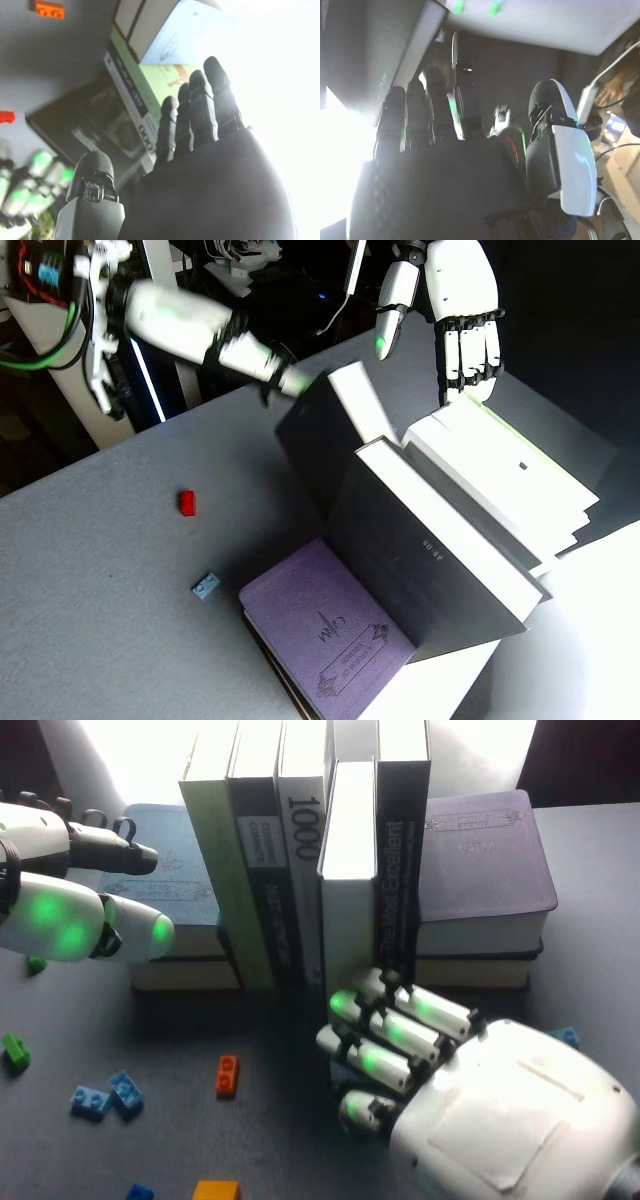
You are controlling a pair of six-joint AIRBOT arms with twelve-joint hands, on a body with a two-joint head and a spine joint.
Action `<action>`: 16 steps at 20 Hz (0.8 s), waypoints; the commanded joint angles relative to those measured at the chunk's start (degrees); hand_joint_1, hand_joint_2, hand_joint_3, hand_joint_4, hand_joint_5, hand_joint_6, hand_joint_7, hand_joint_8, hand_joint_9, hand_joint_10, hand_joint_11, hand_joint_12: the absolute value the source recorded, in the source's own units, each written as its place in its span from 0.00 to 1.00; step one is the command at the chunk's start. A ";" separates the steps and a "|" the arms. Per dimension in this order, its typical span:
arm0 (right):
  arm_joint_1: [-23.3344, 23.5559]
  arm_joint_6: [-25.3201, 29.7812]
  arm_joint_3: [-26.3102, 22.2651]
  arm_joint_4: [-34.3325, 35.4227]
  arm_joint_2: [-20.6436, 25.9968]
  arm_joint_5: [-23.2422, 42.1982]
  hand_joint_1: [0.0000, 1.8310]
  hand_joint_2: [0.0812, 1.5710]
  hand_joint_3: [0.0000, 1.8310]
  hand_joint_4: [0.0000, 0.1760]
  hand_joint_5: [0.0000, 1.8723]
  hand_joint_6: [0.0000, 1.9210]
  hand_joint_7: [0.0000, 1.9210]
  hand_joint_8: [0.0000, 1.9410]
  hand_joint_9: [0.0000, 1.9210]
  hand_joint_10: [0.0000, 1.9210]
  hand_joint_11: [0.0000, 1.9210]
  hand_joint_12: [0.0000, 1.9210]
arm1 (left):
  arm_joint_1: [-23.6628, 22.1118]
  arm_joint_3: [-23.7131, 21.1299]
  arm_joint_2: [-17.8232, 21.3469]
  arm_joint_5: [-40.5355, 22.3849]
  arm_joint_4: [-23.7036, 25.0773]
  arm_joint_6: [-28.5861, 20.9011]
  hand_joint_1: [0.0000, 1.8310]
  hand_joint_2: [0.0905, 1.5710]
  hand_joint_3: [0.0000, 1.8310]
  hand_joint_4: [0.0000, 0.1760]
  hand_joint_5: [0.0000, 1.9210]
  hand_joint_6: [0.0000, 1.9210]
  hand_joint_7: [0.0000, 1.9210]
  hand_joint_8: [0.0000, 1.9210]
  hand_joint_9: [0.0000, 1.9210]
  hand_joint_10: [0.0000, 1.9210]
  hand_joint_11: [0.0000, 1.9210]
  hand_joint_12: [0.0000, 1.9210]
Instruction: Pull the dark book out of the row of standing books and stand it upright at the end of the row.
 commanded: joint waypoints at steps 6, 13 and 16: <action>-1.19 1.66 4.21 -3.14 -1.02 2.54 0.00 0.73 0.00 0.00 0.29 0.32 0.08 0.00 0.00 0.00 0.00 0.00 | -0.61 0.27 0.44 -4.26 1.69 -0.12 0.00 0.78 0.00 0.13 0.04 0.00 0.04 0.00 0.06 0.00 0.00 0.26; -2.63 1.93 4.35 -3.17 -1.74 2.35 0.00 0.73 0.00 0.00 0.28 0.32 0.09 0.00 0.00 0.00 0.00 0.00 | -0.58 0.27 0.44 -4.26 1.69 -0.12 0.00 0.77 0.00 0.14 0.06 0.01 0.05 0.00 0.07 0.01 0.01 0.25; -2.68 1.93 4.09 -3.15 -1.67 2.30 0.00 0.72 0.00 0.00 0.25 0.36 0.08 0.00 0.00 0.00 0.00 0.00 | -0.58 0.27 0.44 -4.26 1.69 -0.12 0.00 0.76 0.00 0.16 0.06 0.00 0.05 0.00 0.06 0.00 0.01 0.25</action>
